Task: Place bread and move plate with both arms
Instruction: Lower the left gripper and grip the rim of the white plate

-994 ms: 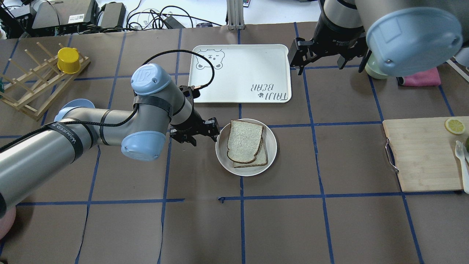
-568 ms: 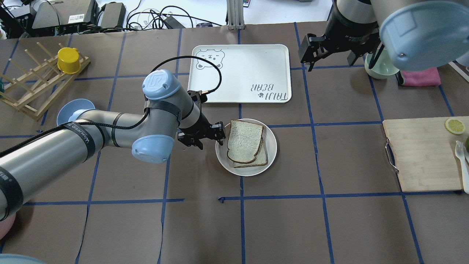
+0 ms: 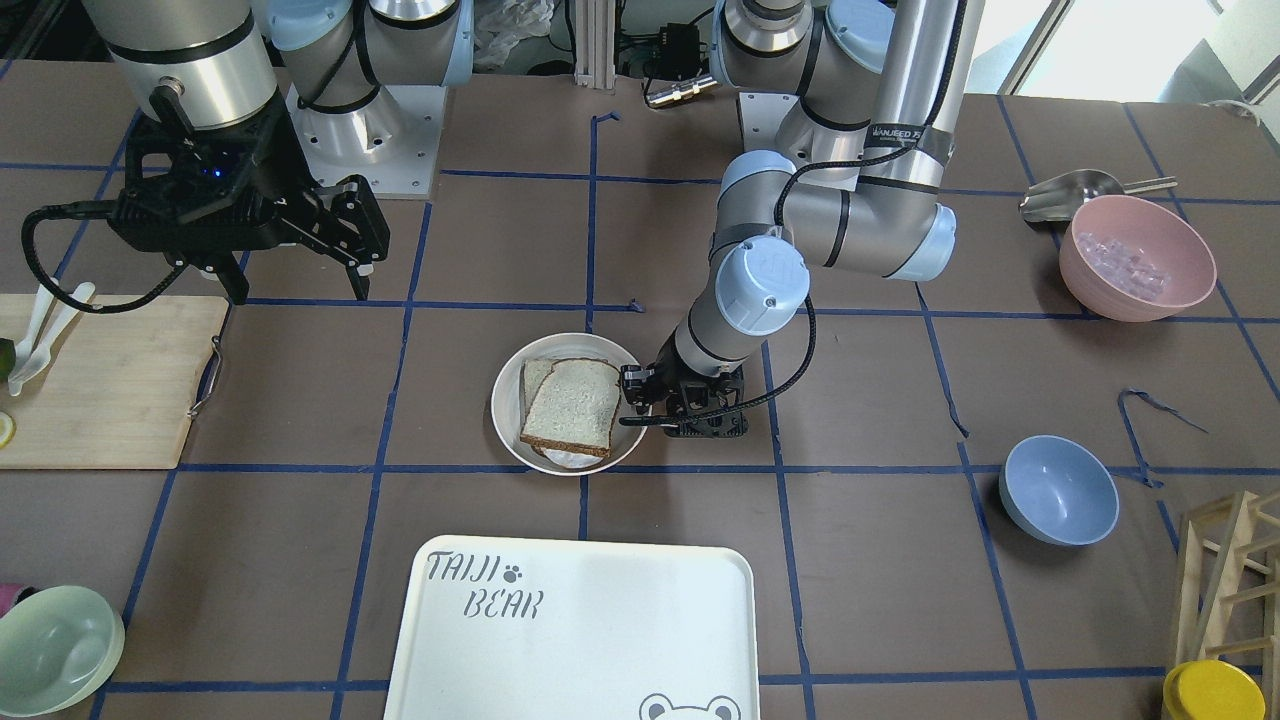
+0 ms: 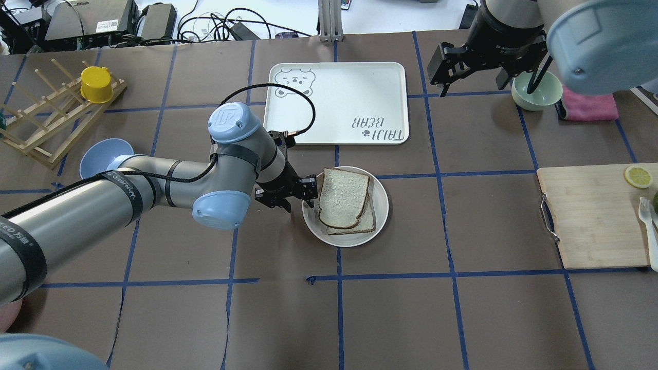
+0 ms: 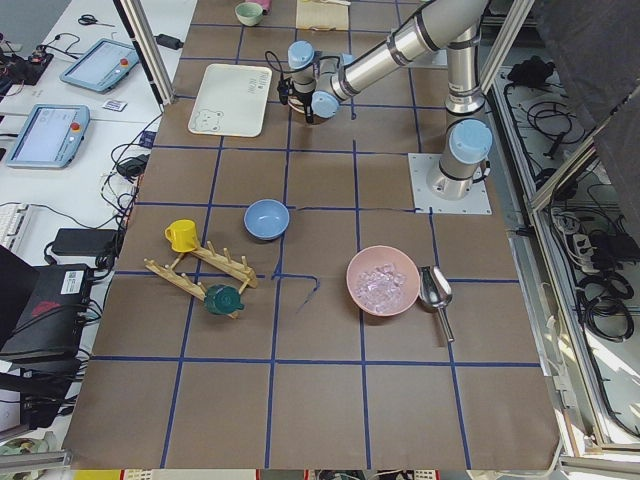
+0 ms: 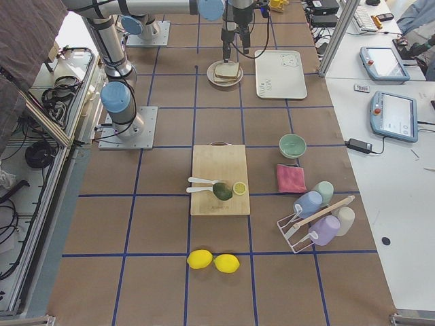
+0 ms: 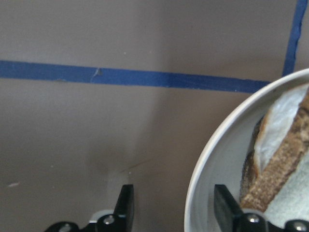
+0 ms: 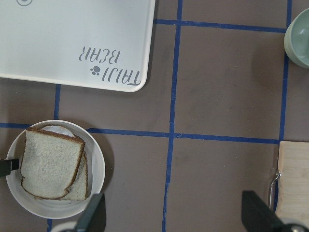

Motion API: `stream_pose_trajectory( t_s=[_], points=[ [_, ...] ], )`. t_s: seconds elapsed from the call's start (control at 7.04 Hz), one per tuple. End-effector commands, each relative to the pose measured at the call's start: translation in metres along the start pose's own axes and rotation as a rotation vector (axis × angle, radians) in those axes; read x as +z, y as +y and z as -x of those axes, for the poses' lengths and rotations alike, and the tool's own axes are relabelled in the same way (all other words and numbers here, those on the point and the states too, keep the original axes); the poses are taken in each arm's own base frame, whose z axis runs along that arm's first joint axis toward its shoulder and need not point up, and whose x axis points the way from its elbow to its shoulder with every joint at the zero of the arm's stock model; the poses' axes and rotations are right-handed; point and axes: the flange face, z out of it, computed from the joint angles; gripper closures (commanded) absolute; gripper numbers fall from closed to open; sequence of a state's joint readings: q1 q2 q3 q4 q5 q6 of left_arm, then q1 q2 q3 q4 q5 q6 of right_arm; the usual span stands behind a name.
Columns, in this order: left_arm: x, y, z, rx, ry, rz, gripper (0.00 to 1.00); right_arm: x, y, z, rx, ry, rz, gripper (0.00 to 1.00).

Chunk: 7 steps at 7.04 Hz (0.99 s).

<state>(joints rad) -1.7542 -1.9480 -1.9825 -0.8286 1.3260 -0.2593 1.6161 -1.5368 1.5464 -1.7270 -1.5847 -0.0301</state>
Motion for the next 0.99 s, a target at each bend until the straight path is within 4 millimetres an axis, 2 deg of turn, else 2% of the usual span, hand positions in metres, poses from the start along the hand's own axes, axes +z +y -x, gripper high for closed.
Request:
stream_pose_trajectory(
  t_s=[0.0, 0.14, 0.57, 0.85],
  points=[
    [0.002, 0.0, -0.001, -0.005, 0.011, 0.007, 1.0, 0.001, 0.0, 0.0, 0.002, 0.0, 0.002, 0.0],
    [-0.003, -0.003, -0.003, -0.007, 0.01, -0.004, 1.0, 0.002, -0.001, 0.001, 0.002, -0.008, 0.002, 0.0],
    [-0.048, -0.025, -0.012, -0.072, 0.024, -0.033, 1.0, 0.002, 0.0, 0.003, -0.003, -0.03, 0.006, 0.0],
    [-0.075, -0.041, -0.001, -0.114, 0.084, -0.039, 1.0, 0.008, 0.002, 0.003, -0.004, -0.03, 0.018, 0.0]
  ],
)
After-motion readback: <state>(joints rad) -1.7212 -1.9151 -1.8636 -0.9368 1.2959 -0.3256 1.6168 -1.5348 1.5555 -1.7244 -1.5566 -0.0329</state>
